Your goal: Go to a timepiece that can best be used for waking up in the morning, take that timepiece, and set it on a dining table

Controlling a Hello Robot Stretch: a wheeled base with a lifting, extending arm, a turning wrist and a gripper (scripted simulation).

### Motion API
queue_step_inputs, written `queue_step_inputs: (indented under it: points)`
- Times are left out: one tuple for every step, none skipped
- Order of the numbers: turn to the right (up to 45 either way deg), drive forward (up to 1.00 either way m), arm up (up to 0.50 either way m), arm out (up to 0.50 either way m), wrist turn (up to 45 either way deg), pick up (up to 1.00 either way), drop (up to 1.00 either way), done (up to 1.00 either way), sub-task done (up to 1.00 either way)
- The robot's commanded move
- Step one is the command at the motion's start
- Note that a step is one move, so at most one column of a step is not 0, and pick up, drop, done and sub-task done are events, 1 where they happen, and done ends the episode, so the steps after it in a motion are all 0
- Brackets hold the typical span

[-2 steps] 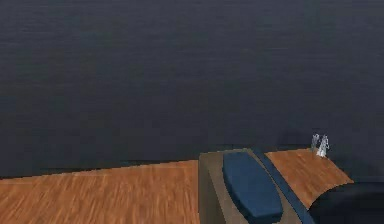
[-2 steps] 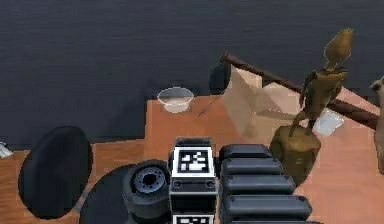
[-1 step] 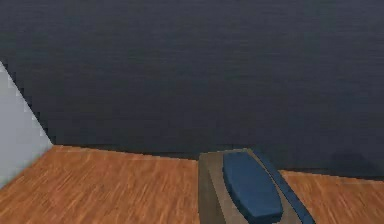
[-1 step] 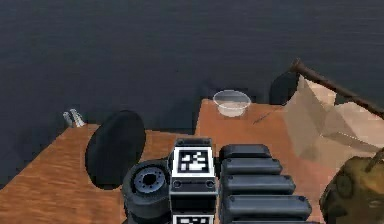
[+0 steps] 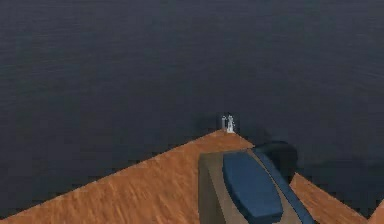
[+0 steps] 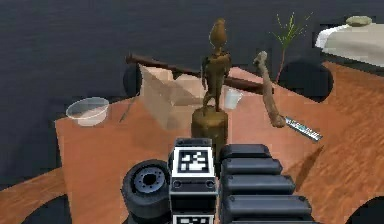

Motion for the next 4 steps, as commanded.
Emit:
queue_step_inputs:
  points:
    - [45.0, 0.00, 0.00, 0.00, 0.0, 0.00, 0.00, 0.00, 0.00]
    - [45.0, 0.00, 0.00, 0.00, 0.0, 0.00, 0.00, 0.00, 0.00]
    - [9.0, 0.00, 0.00, 0.00, 0.0, 0.00, 0.00, 0.00, 0.00]
    - [-45.0, 0.00, 0.00, 0.00, 0.0, 0.00, 0.00, 0.00, 0.00]
